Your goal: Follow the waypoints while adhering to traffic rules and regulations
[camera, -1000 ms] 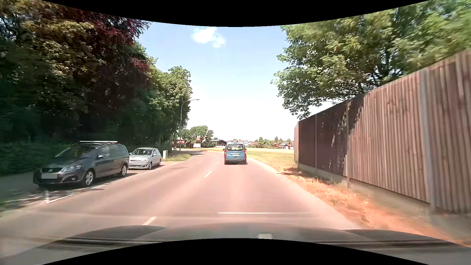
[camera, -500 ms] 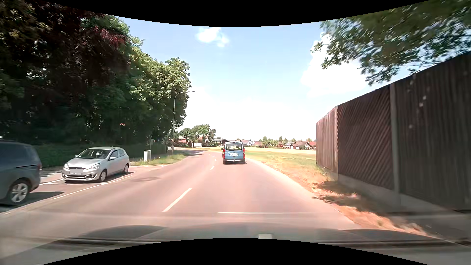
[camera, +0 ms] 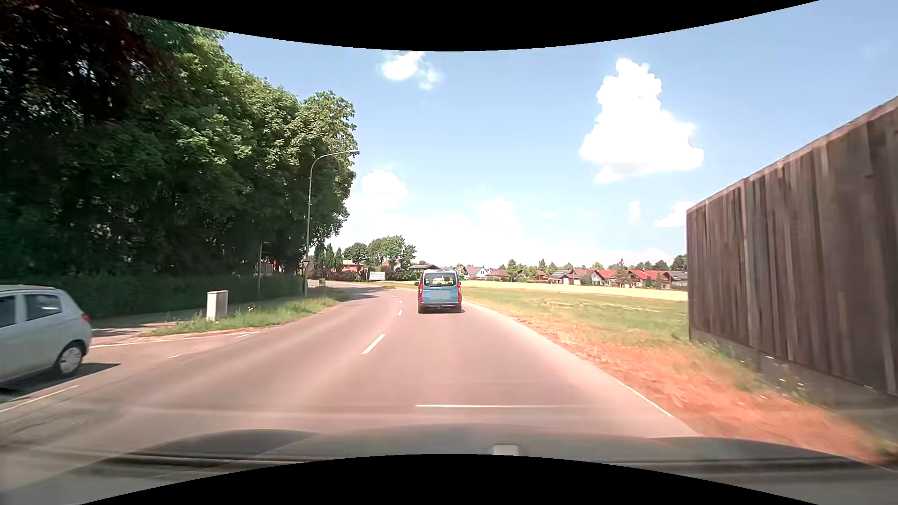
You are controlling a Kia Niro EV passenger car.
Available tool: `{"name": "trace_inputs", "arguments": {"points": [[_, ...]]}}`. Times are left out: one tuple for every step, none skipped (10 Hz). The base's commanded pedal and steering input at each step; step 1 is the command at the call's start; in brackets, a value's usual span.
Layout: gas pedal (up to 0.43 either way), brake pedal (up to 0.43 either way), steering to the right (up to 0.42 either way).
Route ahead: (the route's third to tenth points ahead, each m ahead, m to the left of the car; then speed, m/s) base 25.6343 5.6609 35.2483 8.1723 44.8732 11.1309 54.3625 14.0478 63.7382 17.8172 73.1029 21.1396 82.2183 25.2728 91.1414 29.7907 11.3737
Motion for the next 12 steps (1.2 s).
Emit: {"name": "trace_inputs", "arguments": {"points": [[0.079,0.000,-0.022],[0.079,0.000,-0.023],[0.079,0.000,-0.026],[0.079,0.000,-0.029],[0.079,0.000,-0.032],[0.067,0.000,-0.034],[0.067,0.000,-0.034],[0.067,0.000,-0.035],[0.067,0.000,-0.035],[0.067,0.000,-0.035],[0.067,0.000,-0.035],[0.067,0.000,-0.035]]}}
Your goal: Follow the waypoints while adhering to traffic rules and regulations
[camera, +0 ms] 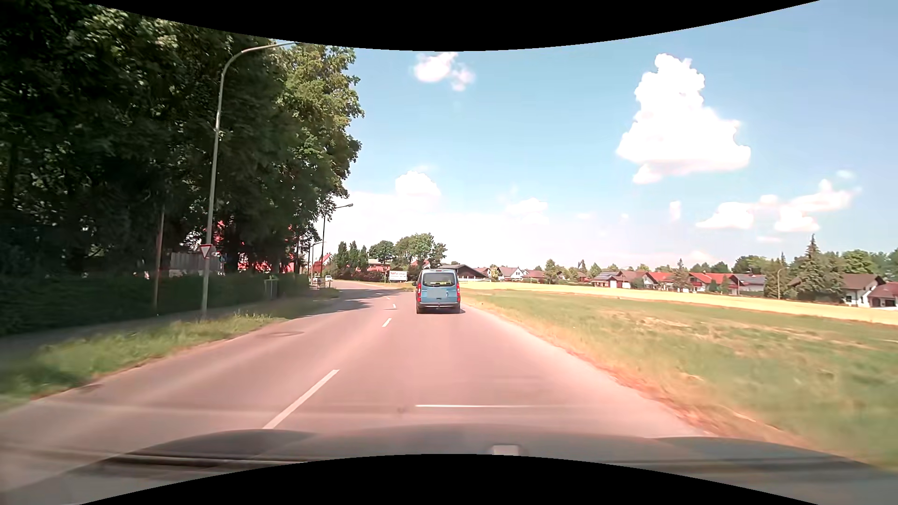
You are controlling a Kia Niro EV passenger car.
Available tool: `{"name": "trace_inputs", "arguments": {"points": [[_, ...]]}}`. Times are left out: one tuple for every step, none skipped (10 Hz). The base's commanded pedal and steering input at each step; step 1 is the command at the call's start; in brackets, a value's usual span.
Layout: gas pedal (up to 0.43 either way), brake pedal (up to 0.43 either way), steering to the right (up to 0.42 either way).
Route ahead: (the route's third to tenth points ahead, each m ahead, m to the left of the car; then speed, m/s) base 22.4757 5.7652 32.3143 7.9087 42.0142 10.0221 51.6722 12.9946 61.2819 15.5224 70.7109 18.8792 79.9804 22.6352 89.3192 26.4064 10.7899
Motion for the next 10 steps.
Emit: {"name": "trace_inputs", "arguments": {"points": [[0.059,0.000,-0.035],[0.059,0.000,-0.035],[0.059,0.000,-0.034],[0.059,0.000,-0.035],[0.059,0.000,-0.035],[0.059,0.000,-0.036],[0.079,0.000,-0.038],[0.110,0.000,-0.038],[0.110,0.000,-0.038],[0.110,0.000,-0.038]]}}
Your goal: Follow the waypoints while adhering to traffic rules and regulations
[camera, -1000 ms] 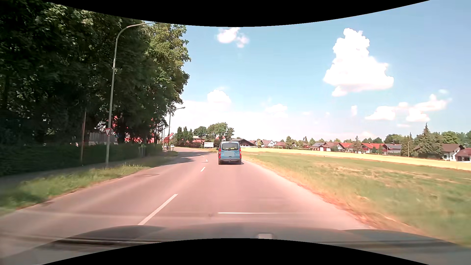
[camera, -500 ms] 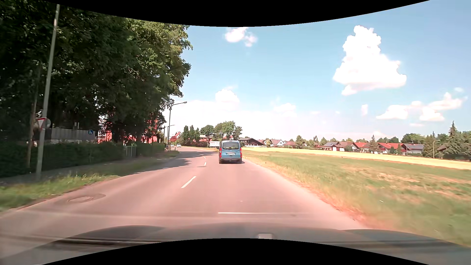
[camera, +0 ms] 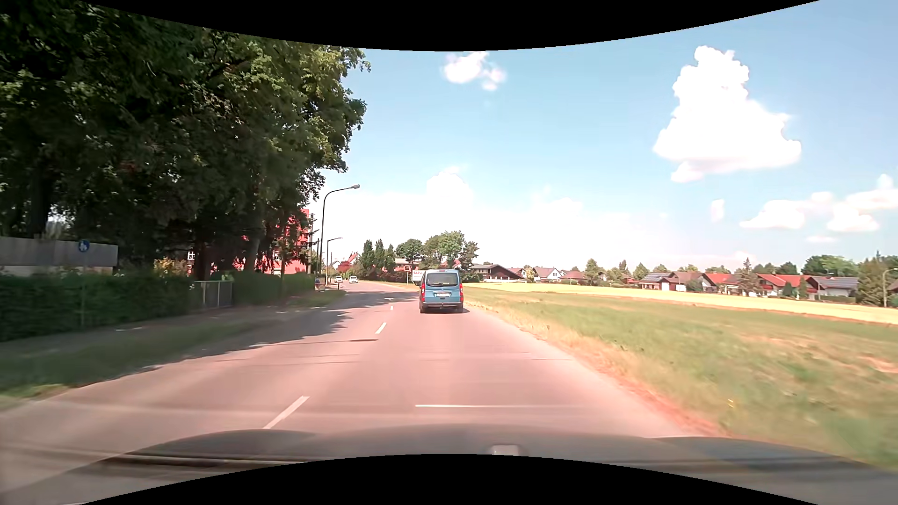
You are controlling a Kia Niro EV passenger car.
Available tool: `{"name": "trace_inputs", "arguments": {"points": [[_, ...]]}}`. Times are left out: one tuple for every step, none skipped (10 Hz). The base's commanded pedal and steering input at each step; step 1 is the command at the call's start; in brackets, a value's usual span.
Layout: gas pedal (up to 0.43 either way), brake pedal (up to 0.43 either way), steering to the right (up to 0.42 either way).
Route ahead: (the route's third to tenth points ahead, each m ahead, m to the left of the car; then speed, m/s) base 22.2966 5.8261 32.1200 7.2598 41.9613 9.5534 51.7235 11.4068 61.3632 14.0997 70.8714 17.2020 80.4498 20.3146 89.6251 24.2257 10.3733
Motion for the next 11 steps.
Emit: {"name": "trace_inputs", "arguments": {"points": [[0.110,0.000,-0.038],[0.110,0.000,-0.037],[0.110,0.000,-0.037],[0.110,0.000,-0.037],[0.110,0.000,-0.037],[0.110,0.000,-0.037],[0.130,0.000,-0.036],[0.130,0.000,-0.035],[0.169,0.000,-0.035],[0.169,0.000,-0.034],[0.169,0.000,-0.033]]}}
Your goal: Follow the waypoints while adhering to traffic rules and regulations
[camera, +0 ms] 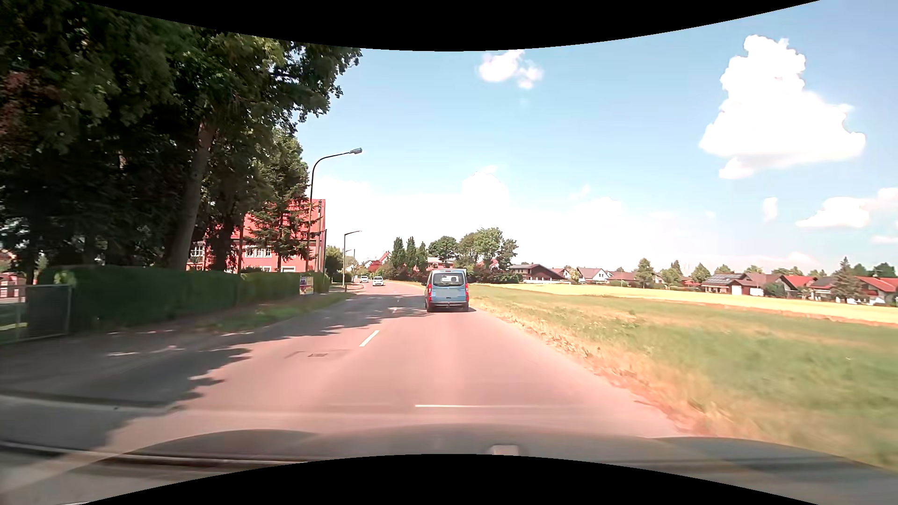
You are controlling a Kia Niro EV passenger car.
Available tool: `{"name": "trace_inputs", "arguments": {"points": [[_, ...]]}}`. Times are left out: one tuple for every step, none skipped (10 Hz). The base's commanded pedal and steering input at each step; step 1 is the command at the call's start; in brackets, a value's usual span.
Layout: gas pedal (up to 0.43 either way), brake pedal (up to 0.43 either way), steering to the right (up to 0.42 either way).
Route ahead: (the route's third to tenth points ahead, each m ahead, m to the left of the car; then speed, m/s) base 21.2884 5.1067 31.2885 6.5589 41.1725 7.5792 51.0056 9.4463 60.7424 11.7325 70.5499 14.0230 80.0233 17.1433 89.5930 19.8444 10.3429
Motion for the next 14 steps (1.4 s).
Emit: {"name": "trace_inputs", "arguments": {"points": [[0.169,0.000,-0.031],[0.169,0.000,-0.030],[0.169,0.000,-0.029],[0.169,0.000,-0.029],[0.169,0.000,-0.029],[0.169,0.000,-0.029],[0.189,0.000,-0.029],[0.189,0.000,-0.029],[0.189,0.000,-0.029],[0.189,0.000,-0.029],[0.189,0.000,-0.029],[0.189,0.000,-0.028],[0.189,0.000,-0.029],[0.189,0.000,-0.028]]}}
